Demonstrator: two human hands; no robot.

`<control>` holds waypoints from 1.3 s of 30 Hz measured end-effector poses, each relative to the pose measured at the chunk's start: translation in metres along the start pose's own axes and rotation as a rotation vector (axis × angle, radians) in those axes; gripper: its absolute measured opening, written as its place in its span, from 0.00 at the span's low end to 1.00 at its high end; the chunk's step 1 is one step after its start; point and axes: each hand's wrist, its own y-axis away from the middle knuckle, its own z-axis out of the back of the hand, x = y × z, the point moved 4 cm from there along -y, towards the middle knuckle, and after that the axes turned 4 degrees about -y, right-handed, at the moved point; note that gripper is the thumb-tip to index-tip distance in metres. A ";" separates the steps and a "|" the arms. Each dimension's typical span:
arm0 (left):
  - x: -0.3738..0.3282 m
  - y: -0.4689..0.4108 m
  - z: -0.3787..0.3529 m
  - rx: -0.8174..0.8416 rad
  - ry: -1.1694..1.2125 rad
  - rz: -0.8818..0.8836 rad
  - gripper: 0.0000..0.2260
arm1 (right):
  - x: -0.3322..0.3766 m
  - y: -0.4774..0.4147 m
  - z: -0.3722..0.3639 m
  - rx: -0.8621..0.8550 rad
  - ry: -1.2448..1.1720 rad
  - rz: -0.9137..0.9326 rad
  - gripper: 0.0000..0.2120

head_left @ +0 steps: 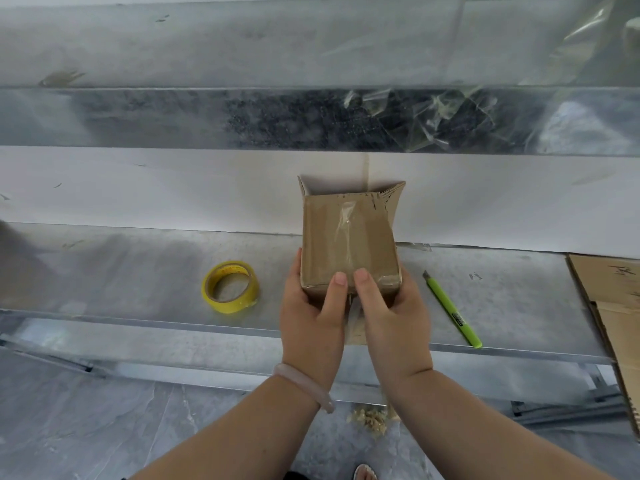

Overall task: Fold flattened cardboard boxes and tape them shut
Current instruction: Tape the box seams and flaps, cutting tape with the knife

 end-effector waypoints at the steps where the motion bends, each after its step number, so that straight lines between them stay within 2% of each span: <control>1: -0.003 0.000 0.001 0.012 -0.029 -0.044 0.14 | 0.000 0.000 0.001 -0.002 0.011 0.005 0.06; 3: -0.003 0.000 0.005 0.038 -0.132 -0.124 0.13 | -0.001 0.000 0.002 0.004 0.045 0.028 0.04; 5: 0.003 -0.001 0.009 0.056 -0.197 -0.149 0.16 | -0.004 -0.002 0.004 -0.001 0.094 0.082 0.06; 8: 0.017 -0.002 0.016 0.056 -0.336 -0.213 0.26 | -0.013 -0.003 0.011 0.000 0.175 0.178 0.24; 10: 0.025 0.001 0.018 0.059 -0.408 -0.251 0.30 | -0.021 0.000 0.011 0.021 0.112 0.173 0.29; 12: 0.028 0.005 0.018 0.046 -0.394 -0.264 0.29 | -0.025 0.005 0.008 0.061 0.021 0.122 0.28; 14: 0.028 0.008 0.015 0.039 -0.283 -0.190 0.28 | -0.023 0.006 0.006 0.126 -0.019 0.040 0.26; 17: 0.025 0.003 0.013 0.067 -0.153 -0.085 0.28 | -0.024 0.001 0.008 0.216 -0.039 -0.083 0.31; 21: 0.023 0.000 0.020 0.110 -0.286 -0.130 0.31 | -0.023 0.000 0.013 0.266 -0.024 -0.131 0.33; 25: 0.008 -0.002 0.030 0.201 -0.407 -0.209 0.35 | -0.007 0.007 0.018 0.306 0.006 -0.042 0.30; 27: -0.002 -0.004 0.036 0.190 -0.492 -0.287 0.31 | 0.003 0.009 0.021 0.360 0.037 0.026 0.26; 29: -0.008 -0.006 0.041 0.132 -0.449 -0.263 0.22 | 0.016 0.007 0.024 0.436 0.091 0.047 0.23; 31: -0.011 -0.004 0.046 0.053 -0.381 -0.162 0.16 | 0.025 0.004 0.028 0.508 0.264 0.082 0.28; 33: -0.015 0.001 0.048 -0.005 -0.240 -0.037 0.14 | 0.030 0.002 0.038 0.467 0.566 0.202 0.34; 35: -0.016 0.007 0.049 -0.051 -0.072 0.066 0.16 | 0.033 0.003 0.053 0.299 0.751 0.359 0.39; 37: -0.014 0.013 0.051 -0.102 0.084 0.123 0.18 | 0.032 0.006 0.070 0.127 0.719 0.401 0.45; 39: -0.007 0.017 0.050 -0.142 0.159 0.190 0.20 | 0.025 0.011 0.083 0.023 0.583 0.322 0.50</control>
